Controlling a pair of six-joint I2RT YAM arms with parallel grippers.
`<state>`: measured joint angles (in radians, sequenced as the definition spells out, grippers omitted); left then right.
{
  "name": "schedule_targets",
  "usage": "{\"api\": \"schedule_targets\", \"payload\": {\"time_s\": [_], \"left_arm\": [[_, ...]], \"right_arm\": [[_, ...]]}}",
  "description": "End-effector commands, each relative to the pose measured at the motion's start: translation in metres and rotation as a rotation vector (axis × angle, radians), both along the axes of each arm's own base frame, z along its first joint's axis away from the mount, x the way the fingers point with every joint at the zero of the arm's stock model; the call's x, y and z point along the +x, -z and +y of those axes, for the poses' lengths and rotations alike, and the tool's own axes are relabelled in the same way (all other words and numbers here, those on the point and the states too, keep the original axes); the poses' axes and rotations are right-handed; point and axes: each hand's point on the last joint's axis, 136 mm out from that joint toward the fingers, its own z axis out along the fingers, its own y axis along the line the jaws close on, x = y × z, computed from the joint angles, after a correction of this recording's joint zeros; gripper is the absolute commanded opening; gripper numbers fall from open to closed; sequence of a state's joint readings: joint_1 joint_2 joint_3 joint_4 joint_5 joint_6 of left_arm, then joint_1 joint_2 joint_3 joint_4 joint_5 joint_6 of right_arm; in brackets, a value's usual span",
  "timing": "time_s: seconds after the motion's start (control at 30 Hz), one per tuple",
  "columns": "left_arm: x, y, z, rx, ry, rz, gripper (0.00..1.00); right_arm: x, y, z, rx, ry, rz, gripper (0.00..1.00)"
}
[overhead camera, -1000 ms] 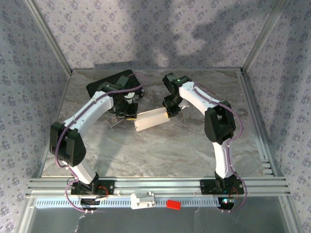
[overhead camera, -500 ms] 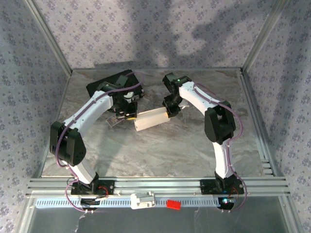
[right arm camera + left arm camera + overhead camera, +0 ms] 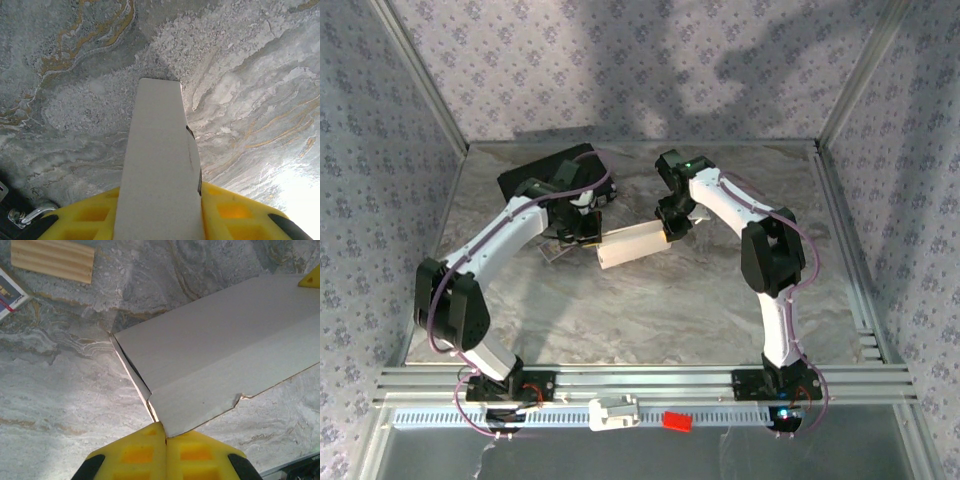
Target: Fold the paper box
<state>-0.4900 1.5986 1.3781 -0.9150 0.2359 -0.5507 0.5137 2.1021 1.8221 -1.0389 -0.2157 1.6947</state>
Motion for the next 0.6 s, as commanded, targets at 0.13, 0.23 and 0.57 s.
{"api": "schedule_targets", "payload": {"time_s": [0.13,0.23,0.57], "left_arm": [[0.0,0.037,-0.009,0.017,0.061,-0.011,0.05],[-0.004,0.044,-0.006,0.054,0.08,-0.017,0.05],[-0.014,0.054,0.002,0.161,0.131,-0.029,0.05]], "right_arm": [[-0.008,0.023,0.008,-0.007,-0.03,0.047,0.33],[-0.008,0.023,0.006,-0.008,-0.03,0.045,0.33],[-0.005,0.021,0.005,-0.008,-0.029,0.036,0.33]]}}
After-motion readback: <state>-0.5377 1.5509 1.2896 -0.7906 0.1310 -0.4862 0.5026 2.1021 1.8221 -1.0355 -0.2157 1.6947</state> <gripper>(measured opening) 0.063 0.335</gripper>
